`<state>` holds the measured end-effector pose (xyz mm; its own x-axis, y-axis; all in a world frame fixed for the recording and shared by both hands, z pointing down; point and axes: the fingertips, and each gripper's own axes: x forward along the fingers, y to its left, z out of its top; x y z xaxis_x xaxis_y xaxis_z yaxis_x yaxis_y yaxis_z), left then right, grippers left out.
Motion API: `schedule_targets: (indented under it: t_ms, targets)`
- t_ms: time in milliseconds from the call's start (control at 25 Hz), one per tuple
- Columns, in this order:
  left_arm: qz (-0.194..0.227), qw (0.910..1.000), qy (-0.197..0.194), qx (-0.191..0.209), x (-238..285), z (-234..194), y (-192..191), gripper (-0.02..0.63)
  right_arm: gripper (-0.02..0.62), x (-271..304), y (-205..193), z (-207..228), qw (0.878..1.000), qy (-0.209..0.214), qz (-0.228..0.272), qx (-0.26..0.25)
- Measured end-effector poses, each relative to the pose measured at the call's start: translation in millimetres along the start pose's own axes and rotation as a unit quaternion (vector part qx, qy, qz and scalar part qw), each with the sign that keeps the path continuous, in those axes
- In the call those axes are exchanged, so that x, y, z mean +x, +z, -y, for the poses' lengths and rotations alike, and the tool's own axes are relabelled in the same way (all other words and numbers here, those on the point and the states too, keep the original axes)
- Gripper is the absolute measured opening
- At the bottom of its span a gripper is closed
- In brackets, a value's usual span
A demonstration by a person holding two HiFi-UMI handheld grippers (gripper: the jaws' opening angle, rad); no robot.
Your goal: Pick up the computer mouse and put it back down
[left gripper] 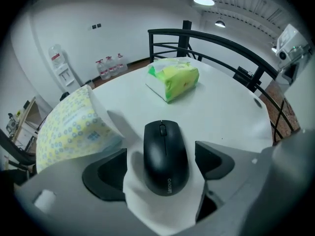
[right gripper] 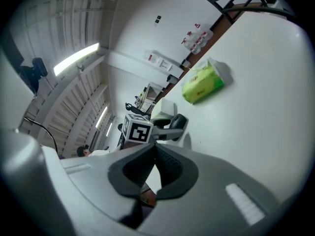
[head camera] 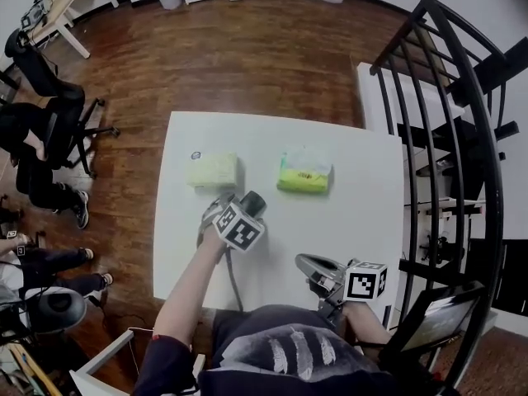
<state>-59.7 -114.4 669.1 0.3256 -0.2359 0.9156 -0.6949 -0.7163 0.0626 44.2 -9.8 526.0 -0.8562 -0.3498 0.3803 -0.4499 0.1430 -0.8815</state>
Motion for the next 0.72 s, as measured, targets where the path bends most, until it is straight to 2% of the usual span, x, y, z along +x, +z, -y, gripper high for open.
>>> schedule_targets:
  t_ms: [200, 520, 720]
  targets:
    - [-0.029, 0.9994, -0.017, 0.002, 12.5, 2.9, -4.3, 0.437, 0.003, 1.3, 5.4, 10.0, 1.0, 0.0, -0.002, 0.012]
    - [-0.033, 0.9989, -0.026, 0.018, 12.7, 4.3, -3.9, 0.436, 0.003, 5.9, 4.9, 13.9, 1.0, 0.008, -0.005, 0.022]
    - [-0.027, 0.999, -0.028, 0.021, 10.7, 4.5, -3.7, 0.386, 0.003, 5.7, 5.2, 14.5, 1.0, 0.009, -0.003, 0.022]
